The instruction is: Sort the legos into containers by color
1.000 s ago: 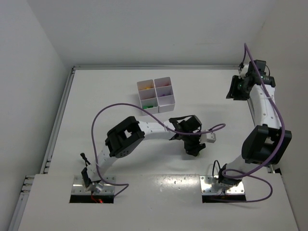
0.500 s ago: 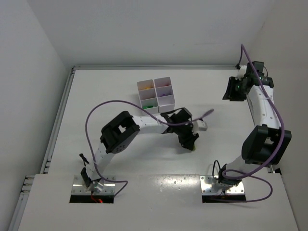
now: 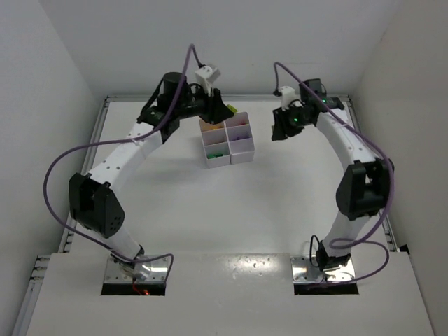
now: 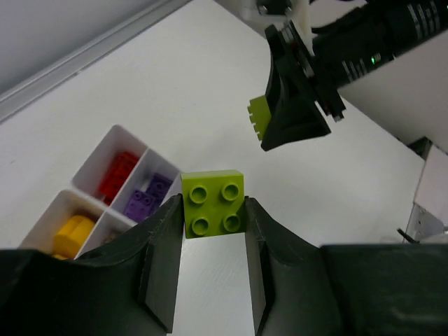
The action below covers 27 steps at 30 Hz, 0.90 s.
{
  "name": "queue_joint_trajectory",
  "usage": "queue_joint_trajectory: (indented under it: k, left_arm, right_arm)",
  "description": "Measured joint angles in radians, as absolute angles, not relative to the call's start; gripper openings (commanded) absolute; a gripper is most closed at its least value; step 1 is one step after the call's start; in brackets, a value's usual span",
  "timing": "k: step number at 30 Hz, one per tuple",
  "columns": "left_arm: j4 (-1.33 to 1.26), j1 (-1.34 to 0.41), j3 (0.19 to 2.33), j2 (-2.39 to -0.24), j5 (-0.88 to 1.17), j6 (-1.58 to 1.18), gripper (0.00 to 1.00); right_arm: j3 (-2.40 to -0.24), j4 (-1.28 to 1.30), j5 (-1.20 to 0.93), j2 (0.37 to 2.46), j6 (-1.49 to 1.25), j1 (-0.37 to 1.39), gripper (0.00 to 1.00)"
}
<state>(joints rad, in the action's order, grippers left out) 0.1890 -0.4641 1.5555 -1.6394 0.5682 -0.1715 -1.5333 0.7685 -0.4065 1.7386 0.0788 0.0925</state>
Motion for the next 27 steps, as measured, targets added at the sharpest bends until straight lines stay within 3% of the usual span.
queue_joint_trajectory:
  k: [7, 15, 27]
  left_arm:
    - [0.23, -0.251, 1.505, -1.666, 0.579, -0.318, 0.0]
    - [0.259, -0.176, 1.427, -1.665, 0.596, -0.372, 0.0]
    - [0.256, -0.149, 1.416, -1.652, 0.609, -0.383, 0.0]
  right_arm:
    - [-1.824, 0.821, -0.446, 2.024, 0.338, 0.229, 0.02]
    - [-1.892, 0.867, -0.344, 2.12, 0.559, 0.322, 0.03]
    - [-1.882, 0.851, -0.233, 2.144, 0.669, 0.434, 0.07]
